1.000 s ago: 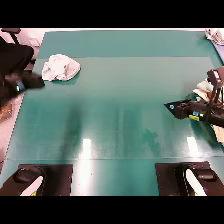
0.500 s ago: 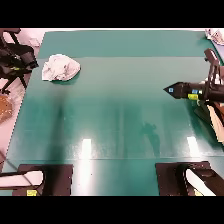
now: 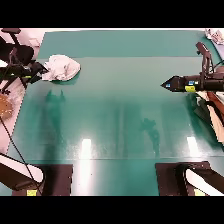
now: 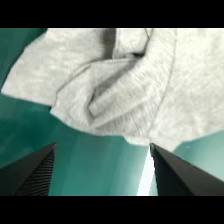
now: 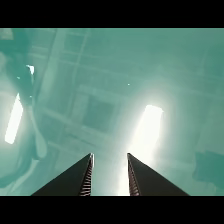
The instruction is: Fold the shirts.
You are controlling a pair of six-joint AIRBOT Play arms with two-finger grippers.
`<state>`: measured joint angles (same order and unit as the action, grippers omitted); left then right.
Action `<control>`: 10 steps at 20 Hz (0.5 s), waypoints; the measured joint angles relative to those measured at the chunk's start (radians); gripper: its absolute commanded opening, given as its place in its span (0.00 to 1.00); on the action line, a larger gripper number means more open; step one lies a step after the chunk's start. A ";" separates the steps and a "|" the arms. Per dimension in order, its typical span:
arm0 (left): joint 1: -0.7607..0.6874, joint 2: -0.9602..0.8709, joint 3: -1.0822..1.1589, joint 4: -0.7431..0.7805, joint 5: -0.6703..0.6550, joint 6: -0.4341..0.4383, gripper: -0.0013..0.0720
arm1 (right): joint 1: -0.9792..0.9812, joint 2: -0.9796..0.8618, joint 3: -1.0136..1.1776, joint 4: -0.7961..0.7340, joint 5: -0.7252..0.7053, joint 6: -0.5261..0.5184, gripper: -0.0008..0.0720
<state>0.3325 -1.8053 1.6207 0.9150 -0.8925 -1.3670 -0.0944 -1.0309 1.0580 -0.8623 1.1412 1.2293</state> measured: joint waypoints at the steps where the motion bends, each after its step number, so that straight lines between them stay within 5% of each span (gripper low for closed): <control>1: -0.003 -0.014 0.000 -0.006 0.021 0.044 0.99 | 0.000 -0.002 0.002 -0.001 0.003 0.000 0.38; 10: -0.079 -0.069 0.001 -0.014 0.173 0.317 0.95 | 0.000 -0.006 0.005 0.005 0.014 0.003 0.38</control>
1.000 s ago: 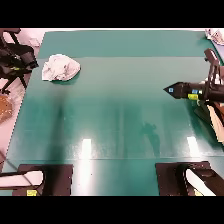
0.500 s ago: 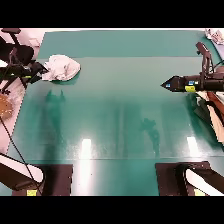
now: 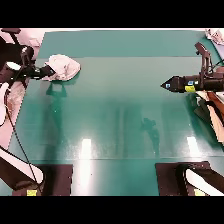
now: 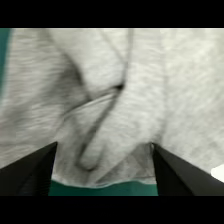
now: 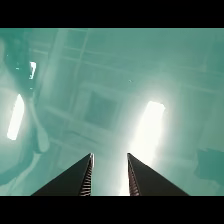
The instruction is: Fold the shirts.
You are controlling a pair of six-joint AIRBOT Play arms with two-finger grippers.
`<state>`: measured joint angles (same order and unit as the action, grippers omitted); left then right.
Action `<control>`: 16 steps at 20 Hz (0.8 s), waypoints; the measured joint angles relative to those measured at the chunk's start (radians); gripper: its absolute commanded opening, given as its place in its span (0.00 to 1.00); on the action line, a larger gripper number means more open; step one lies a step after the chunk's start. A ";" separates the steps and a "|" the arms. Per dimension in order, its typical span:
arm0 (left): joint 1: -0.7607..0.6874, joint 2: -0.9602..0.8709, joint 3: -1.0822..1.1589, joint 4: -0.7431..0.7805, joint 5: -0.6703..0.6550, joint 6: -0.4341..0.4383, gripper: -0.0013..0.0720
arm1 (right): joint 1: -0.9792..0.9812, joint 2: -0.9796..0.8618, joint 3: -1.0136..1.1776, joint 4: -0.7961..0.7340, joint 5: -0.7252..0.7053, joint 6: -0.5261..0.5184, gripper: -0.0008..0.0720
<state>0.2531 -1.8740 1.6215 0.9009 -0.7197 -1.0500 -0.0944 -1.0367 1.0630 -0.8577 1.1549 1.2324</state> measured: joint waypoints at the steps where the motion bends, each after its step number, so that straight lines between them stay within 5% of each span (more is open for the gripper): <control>1: -0.010 -0.008 0.000 0.000 0.005 0.008 0.70 | 0.000 0.003 0.000 0.001 0.000 0.001 0.38; 3: -0.027 -0.017 0.000 0.006 0.015 0.021 0.04 | 0.000 0.014 0.000 0.001 0.000 0.003 0.38; 9: -0.056 0.000 0.085 -0.002 -0.106 0.031 0.05 | 0.000 0.076 0.000 -0.014 -0.006 0.003 0.38; 16: -0.060 0.311 0.144 -0.120 -0.264 -0.080 0.05 | 0.000 0.071 0.000 -0.013 -0.024 0.039 0.38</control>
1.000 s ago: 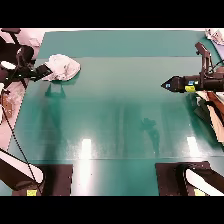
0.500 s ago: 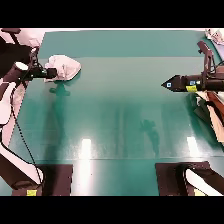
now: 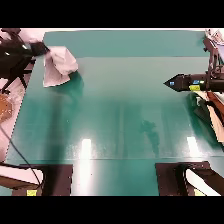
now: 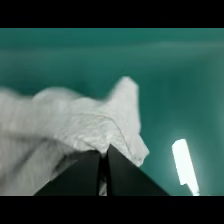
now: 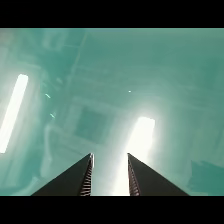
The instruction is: Fold the shirts.
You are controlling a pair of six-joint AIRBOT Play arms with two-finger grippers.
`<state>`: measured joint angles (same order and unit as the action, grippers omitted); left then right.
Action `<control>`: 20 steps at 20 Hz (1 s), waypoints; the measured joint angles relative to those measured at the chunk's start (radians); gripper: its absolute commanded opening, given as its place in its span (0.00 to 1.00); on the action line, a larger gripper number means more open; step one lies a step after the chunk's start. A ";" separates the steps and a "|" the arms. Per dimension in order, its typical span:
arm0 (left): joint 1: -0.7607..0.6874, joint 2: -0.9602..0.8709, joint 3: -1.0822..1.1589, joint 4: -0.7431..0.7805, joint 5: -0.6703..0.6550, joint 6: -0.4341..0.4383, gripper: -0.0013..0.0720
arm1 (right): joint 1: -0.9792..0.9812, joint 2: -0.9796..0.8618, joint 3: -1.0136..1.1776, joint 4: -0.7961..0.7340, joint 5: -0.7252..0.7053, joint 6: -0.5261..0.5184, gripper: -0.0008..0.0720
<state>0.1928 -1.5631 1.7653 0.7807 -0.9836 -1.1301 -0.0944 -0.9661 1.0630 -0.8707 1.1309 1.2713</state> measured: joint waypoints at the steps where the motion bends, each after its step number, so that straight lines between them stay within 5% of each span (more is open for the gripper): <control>1: -0.005 0.051 0.002 -0.070 -0.005 -0.019 0.05 | 0.000 -0.002 0.000 0.026 -0.012 0.018 0.38; 5: -0.127 0.200 0.031 -0.359 -0.006 -0.088 0.05 | 0.000 0.045 0.000 0.167 -0.116 0.061 0.38; 9: -0.365 0.240 0.059 -0.426 0.079 -0.203 0.05 | -0.027 0.149 0.000 0.217 -0.237 0.076 0.38; 20: -0.871 0.145 -0.096 0.092 -0.040 -0.527 0.05 | -0.438 0.470 0.000 0.219 -0.249 0.081 0.38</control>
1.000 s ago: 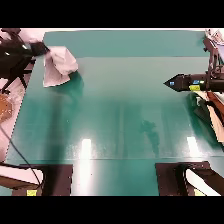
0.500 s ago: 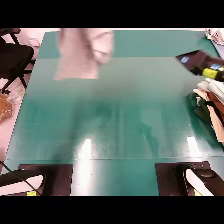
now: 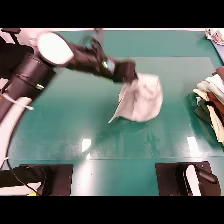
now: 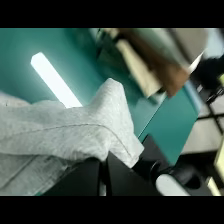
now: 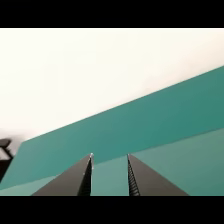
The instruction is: Fold the shirts.
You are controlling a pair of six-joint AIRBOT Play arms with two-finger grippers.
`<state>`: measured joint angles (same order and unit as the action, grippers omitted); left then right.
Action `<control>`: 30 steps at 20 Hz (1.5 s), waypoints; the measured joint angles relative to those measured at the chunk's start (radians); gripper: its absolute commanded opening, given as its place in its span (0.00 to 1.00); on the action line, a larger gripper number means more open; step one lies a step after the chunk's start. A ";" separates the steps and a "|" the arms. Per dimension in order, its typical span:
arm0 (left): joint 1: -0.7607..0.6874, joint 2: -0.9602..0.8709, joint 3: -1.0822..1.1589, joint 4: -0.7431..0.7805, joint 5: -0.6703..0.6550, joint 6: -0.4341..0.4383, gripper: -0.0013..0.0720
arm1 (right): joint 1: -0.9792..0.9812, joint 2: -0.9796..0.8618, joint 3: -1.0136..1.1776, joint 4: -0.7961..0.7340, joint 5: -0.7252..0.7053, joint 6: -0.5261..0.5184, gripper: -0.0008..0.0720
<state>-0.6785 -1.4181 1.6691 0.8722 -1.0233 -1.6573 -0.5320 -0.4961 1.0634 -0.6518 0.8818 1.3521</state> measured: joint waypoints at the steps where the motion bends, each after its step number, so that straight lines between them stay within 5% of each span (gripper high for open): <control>1: -0.026 -0.020 -0.037 0.014 -0.001 -0.012 0.05 | -0.017 0.017 0.000 -0.008 0.009 0.000 0.38; 5: -0.082 -0.084 -0.154 0.034 -0.004 -0.041 0.07 | -0.016 0.047 0.000 -0.059 0.039 0.000 0.38; 7: -0.092 -0.096 -0.182 0.042 0.002 -0.050 0.66 | 0.037 0.049 0.000 -0.127 0.065 0.001 0.38; 8: -0.095 -0.098 -0.189 0.045 0.007 -0.053 0.78 | 0.077 0.047 0.000 -0.175 0.080 0.001 0.38; 15: -0.058 -0.070 -0.157 0.087 -0.010 -0.025 0.79 | 0.440 -0.049 0.000 -0.594 0.277 0.042 0.38; 19: -0.007 -0.008 -0.136 0.294 -0.122 -0.004 0.79 | 0.534 -0.109 0.000 -0.737 0.357 0.090 0.38; 24: 0.083 0.023 -0.155 0.495 -0.284 0.010 0.79 | 0.563 -0.187 0.000 -0.708 0.374 0.135 0.38; 30: 0.132 0.030 -0.314 0.502 -0.267 0.055 0.79 | 0.569 -0.303 0.000 -0.555 0.383 0.119 0.38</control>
<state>-0.5468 -1.3880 1.3556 1.3743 -1.2903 -1.6020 0.0368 -0.7990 1.0634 -1.2072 1.2644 1.4708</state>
